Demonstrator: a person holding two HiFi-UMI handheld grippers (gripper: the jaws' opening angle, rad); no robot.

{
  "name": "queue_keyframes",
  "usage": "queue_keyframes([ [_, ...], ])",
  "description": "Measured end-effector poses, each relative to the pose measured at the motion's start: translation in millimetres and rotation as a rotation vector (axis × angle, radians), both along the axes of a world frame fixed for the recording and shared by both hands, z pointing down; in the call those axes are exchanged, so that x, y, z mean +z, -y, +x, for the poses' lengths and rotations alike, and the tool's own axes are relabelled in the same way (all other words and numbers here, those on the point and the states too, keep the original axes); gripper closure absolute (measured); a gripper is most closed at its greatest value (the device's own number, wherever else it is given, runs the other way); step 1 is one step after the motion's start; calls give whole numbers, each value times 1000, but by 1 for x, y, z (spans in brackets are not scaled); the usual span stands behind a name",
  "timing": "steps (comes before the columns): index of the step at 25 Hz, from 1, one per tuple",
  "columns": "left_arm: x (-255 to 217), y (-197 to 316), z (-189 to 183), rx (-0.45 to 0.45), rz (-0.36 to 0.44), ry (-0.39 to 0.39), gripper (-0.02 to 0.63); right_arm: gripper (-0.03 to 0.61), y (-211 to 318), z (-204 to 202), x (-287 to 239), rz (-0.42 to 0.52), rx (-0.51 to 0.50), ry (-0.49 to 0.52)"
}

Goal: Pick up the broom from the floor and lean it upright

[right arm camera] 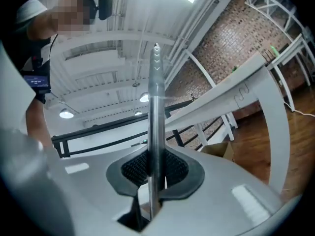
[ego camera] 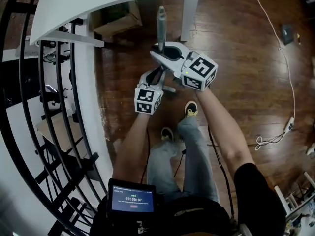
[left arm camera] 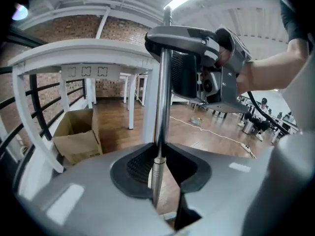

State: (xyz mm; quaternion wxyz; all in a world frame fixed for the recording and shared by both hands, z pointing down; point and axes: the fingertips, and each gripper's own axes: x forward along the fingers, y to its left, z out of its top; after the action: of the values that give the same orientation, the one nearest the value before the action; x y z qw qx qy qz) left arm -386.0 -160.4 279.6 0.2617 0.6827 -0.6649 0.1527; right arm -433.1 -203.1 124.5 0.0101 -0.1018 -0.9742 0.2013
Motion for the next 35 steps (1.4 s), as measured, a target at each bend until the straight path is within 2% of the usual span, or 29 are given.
queue_keyframes([
  [4,34,14,-23,-50,-57,-1,517,525,21,-24,37,-45,-24,-6],
  [9,76,33,-50,-67,-56,-32,517,523,24,-58,75,11,-79,-20],
  [14,89,60,-65,-67,-19,-55,517,522,48,-74,86,28,-27,-10],
  [19,93,72,-72,-32,-18,-23,513,517,71,-82,97,16,18,-58],
  [20,92,75,-73,-26,-9,-18,490,510,76,-82,98,20,31,-68],
  [21,91,78,-73,-20,2,-19,455,482,81,-83,101,21,43,-77],
  [23,91,83,-74,-11,15,-27,425,430,90,-82,105,18,60,-87],
  [27,91,92,-68,32,16,-12,383,446,97,-81,105,40,66,-84],
  [29,92,96,-62,81,11,22,374,546,98,-81,104,62,74,-83],
  [30,93,97,-58,98,8,32,371,523,98,-81,107,69,74,-91],
  [32,93,98,-54,104,7,31,371,409,98,-80,113,67,68,-116],
  [35,94,100,-53,104,7,30,367,408,103,-78,116,60,74,-122],
])
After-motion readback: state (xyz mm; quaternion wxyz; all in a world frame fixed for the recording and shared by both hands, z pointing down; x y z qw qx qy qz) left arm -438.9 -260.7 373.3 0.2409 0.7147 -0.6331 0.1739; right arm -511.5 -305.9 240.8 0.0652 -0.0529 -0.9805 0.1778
